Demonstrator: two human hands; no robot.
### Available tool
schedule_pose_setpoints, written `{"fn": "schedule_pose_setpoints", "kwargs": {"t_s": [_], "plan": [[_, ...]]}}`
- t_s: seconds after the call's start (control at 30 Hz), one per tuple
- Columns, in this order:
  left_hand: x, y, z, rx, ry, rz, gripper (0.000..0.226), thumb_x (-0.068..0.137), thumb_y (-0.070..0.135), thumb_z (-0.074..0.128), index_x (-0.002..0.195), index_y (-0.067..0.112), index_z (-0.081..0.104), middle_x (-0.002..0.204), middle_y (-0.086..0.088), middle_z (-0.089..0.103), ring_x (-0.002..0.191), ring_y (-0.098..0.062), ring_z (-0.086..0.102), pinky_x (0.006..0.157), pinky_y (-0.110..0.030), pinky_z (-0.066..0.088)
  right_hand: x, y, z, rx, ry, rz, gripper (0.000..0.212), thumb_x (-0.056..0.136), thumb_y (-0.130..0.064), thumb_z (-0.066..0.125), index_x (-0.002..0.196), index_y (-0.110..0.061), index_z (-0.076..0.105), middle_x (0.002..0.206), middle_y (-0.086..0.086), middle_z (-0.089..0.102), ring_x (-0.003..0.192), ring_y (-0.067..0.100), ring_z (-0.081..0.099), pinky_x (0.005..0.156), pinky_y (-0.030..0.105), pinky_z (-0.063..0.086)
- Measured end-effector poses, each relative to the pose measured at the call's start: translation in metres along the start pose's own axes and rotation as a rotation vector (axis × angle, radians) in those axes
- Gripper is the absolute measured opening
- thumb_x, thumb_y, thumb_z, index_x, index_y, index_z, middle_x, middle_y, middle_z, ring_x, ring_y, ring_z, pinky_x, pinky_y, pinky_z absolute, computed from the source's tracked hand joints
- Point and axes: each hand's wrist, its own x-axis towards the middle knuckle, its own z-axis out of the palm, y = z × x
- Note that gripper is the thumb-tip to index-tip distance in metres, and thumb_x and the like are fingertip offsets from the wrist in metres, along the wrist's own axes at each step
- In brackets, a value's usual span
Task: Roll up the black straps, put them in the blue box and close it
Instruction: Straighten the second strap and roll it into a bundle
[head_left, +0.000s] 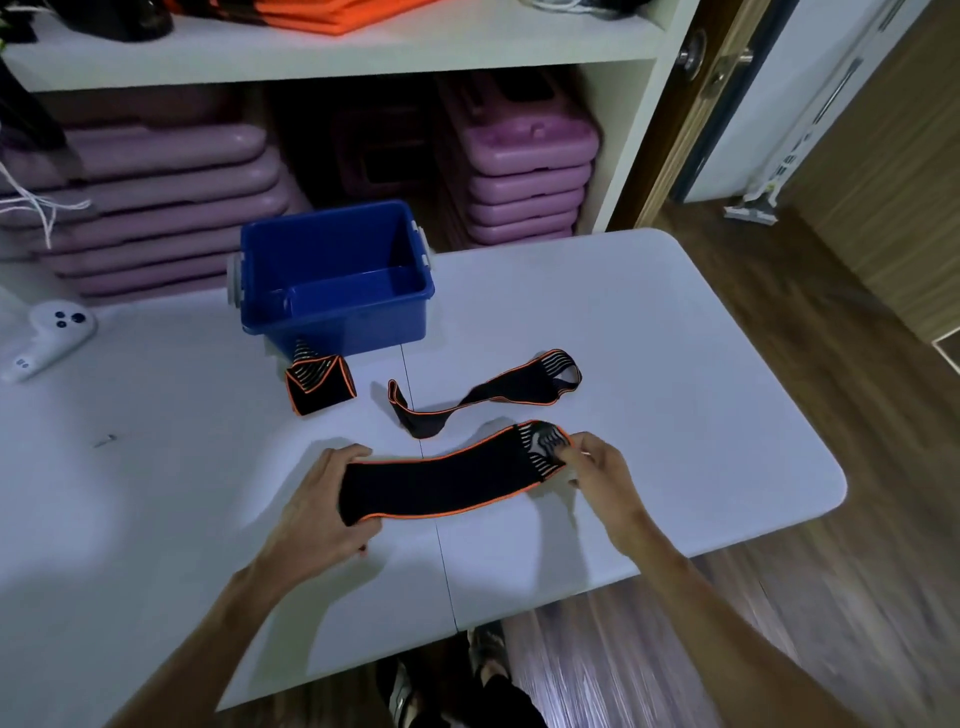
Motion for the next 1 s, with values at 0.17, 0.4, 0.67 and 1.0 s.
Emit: {"fn": "schedule_pose_setpoints", "kwargs": {"t_s": [0.17,0.4,0.67,1.0], "plan": [[-0.002,-0.015,-0.041,-0.211,-0.26,-0.178,0.014,0.086,0.017,0.067,0.098,0.023,0.072,0.093,-0.006,0.069,0.086,-0.022,0.07,0.076,-0.038,0.055,0.011,-0.004,-0.027,0.32,-0.056,0.246,0.026,0.093,-0.033,0.058,0.093,-0.01,0.07,0.087,0.008,0.068,0.076,0.022,0.063,0.068,0.033,0.042],[0.012,-0.013,-0.048,-0.213,-0.713,-0.435,0.019,0.084,0.032,0.07,0.099,0.02,0.072,0.092,-0.007,0.074,0.082,-0.022,0.07,0.066,-0.026,0.05,0.021,-0.001,-0.004,0.089,-0.012,0.125,0.024,0.087,-0.005,0.06,0.107,-0.018,0.066,0.103,0.008,0.063,0.084,0.024,0.06,0.07,0.032,0.048],[0.016,-0.026,-0.06,-0.171,-0.61,-0.565,0.032,0.076,0.021,0.08,0.1,0.008,0.064,0.091,-0.009,0.076,0.08,-0.019,0.073,0.062,-0.028,0.057,0.036,-0.013,0.039,-0.39,-0.115,-0.211,0.037,0.086,-0.015,0.065,0.12,-0.023,0.056,0.099,-0.017,0.057,0.094,0.004,0.054,0.078,0.01,0.039],[0.018,-0.039,-0.044,0.173,-0.148,-0.235,0.035,0.08,0.021,0.074,0.111,0.019,0.059,0.098,-0.005,0.062,0.087,-0.026,0.064,0.074,-0.033,0.05,0.051,-0.005,0.043,-0.608,0.142,-0.069,0.009,0.087,-0.03,0.052,0.09,-0.021,0.051,0.082,0.001,0.067,0.071,0.023,0.063,0.065,0.042,0.056]]}}
